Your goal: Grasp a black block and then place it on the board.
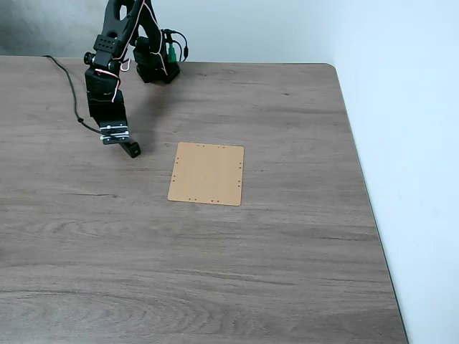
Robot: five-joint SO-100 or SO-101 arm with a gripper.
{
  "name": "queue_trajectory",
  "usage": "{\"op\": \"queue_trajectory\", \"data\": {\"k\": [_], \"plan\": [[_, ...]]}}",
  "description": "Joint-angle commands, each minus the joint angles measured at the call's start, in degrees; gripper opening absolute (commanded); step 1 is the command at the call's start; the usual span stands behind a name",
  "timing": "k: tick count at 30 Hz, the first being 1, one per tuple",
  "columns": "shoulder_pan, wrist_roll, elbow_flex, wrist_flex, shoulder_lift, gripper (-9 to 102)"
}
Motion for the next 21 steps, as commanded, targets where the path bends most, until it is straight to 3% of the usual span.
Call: {"op": "queue_trajectory", "data": {"k": [1, 3, 13, 21], "plan": [[1.23, -0.44, -0.18, 0.18, 0.7, 7], [1.32, 0.0, 0.26, -0.7, 0.53, 0], [2.02, -1.05, 0.35, -1.14, 0.35, 0], [-1.14, 6.86, -5.45, 6.15, 3.78, 0]]}}
